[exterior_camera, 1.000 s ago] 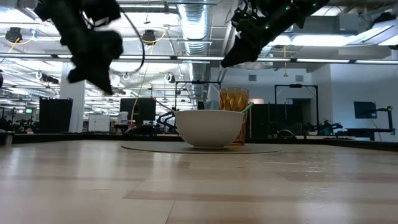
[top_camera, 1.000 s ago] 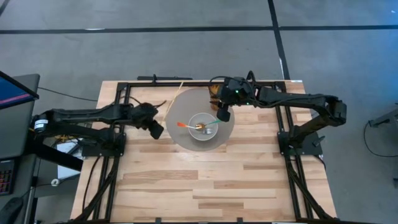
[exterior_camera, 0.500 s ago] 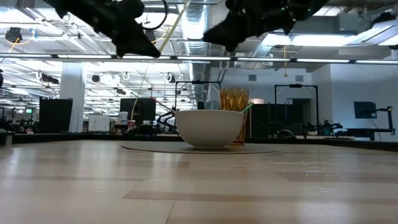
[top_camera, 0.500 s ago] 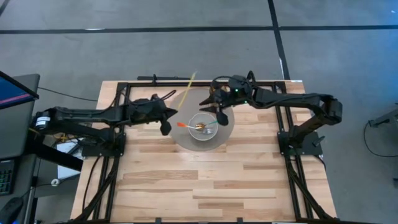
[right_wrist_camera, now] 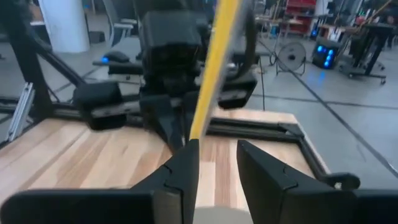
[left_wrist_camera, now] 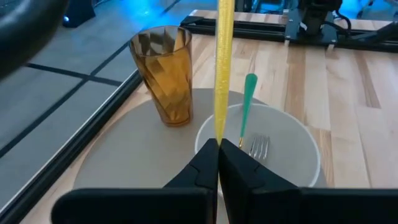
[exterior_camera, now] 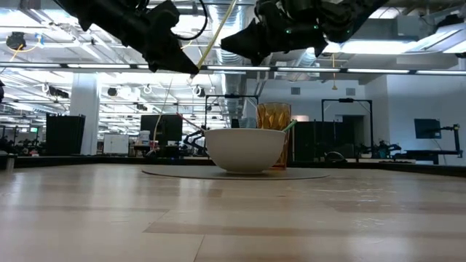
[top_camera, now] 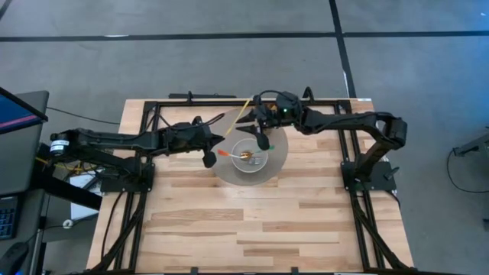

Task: Pick & Place Utensil
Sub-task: Put the yellow drinking straw into the yellow cup

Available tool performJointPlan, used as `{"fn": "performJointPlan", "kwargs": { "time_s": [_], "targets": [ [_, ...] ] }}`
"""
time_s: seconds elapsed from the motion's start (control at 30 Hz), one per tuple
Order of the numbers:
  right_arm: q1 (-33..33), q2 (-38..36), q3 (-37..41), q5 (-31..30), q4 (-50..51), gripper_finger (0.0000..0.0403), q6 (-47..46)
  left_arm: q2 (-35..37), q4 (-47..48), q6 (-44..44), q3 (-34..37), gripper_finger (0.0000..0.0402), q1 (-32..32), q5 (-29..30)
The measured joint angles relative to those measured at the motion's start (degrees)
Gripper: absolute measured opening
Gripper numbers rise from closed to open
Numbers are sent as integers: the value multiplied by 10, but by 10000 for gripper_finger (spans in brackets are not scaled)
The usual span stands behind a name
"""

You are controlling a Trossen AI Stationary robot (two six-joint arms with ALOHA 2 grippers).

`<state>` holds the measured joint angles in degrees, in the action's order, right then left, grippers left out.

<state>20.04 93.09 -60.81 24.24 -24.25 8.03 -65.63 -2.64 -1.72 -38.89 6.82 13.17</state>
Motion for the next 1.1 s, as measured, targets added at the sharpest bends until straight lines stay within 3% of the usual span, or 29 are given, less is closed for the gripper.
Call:
{"fn": "performJointPlan", "kwargs": {
  "time_s": [0.2,0.77,1.1],
  "targets": [
    [0,-1,-17,27,-8,102,-2,0,0,0,0,11,7,8],
    [0,0,-53,27,-17,100,-17,0,-14,0,0,12,7,8],
    [3,0,-53,27,-19,7,-15,0,-15,0,0,12,7,8]
  ]
}}
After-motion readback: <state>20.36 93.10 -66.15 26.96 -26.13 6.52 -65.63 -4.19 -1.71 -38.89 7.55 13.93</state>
